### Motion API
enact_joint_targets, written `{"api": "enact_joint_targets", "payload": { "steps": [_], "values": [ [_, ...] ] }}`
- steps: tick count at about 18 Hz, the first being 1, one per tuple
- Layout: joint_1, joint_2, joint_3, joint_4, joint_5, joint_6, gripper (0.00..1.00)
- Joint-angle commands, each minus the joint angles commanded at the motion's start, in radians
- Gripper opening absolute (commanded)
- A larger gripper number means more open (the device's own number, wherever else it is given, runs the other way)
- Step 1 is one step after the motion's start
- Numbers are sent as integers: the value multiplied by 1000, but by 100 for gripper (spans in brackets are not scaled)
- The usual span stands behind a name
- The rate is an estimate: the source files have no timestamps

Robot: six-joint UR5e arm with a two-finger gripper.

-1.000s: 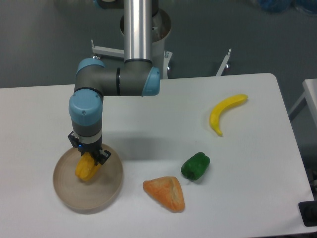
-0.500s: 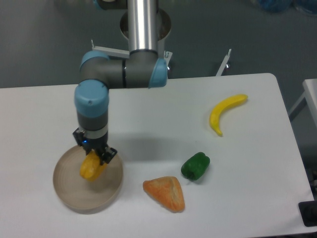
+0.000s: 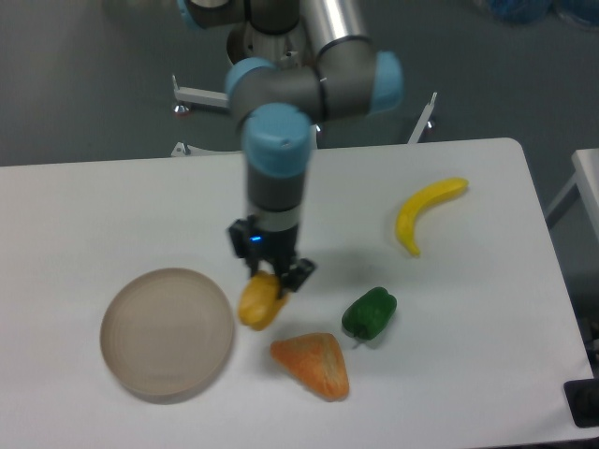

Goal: Pick up the yellow pepper from the plate
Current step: 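Carry the yellow pepper over toward the green pepper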

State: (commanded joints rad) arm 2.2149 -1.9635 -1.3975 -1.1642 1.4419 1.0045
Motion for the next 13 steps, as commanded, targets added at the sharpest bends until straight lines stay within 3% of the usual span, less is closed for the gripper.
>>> {"api": "enact_joint_targets", "payload": {
  "steps": [4, 13],
  "values": [
    [61, -5, 15, -14, 3, 81, 38],
    [78, -32, 38, -11, 49, 98, 38]
  ]
}}
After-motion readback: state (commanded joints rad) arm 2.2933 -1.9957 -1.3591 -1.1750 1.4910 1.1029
